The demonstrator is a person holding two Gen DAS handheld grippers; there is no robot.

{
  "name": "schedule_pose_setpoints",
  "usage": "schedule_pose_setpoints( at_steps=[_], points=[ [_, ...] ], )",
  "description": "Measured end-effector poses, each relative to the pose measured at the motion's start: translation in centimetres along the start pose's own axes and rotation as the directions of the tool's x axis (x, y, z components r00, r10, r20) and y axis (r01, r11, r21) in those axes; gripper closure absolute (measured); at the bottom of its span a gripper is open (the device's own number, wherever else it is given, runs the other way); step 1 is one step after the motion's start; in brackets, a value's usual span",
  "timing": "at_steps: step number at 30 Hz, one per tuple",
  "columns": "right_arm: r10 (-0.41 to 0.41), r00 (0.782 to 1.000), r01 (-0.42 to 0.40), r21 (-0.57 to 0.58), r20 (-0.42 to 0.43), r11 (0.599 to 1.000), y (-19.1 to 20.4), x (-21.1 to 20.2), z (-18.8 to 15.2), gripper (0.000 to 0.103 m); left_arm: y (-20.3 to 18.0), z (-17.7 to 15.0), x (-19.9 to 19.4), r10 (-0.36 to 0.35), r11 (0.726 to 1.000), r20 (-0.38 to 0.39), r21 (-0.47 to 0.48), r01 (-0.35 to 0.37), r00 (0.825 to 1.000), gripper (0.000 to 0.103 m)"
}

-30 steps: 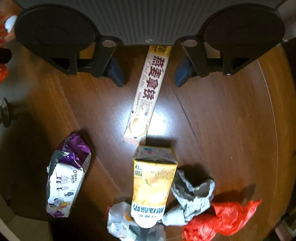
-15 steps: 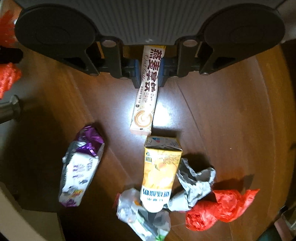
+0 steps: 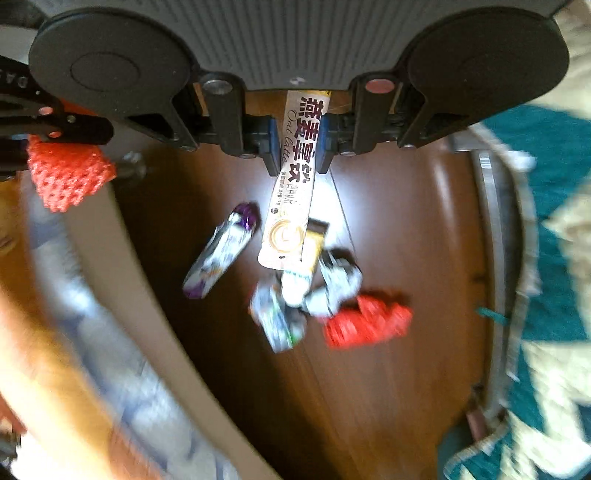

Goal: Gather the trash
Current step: 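Carry the snack stick and foam net up over the teal wastebasket with both tools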

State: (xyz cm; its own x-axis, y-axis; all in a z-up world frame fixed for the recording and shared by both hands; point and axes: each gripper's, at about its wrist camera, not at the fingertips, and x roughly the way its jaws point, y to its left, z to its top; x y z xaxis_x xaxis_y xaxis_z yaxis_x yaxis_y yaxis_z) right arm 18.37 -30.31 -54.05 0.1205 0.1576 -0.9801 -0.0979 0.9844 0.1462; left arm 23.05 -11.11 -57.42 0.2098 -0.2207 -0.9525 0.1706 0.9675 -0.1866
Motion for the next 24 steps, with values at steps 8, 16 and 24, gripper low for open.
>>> schedule_pose_setpoints(
  at_steps=[8,16,24],
  points=[
    [0.066,0.993,-0.053,-0.122,0.099,0.991,6.2,-15.5,4.5,0.086,1.2,4.9,-17.3,0.049,0.998,0.101,-0.054,-0.043,0.994,0.084],
    [0.13,0.974,-0.08,-0.256,0.186,0.963,13.4,-27.0,9.4,0.086,4.0,6.7,-32.0,0.111,0.988,0.196,-0.126,-0.087,0.974,0.084],
    [0.224,0.952,-0.133,-0.374,0.211,0.918,21.4,-32.4,12.7,0.086,9.6,6.8,-42.1,0.157,0.969,0.258,-0.227,-0.098,0.953,0.084]
  ],
)
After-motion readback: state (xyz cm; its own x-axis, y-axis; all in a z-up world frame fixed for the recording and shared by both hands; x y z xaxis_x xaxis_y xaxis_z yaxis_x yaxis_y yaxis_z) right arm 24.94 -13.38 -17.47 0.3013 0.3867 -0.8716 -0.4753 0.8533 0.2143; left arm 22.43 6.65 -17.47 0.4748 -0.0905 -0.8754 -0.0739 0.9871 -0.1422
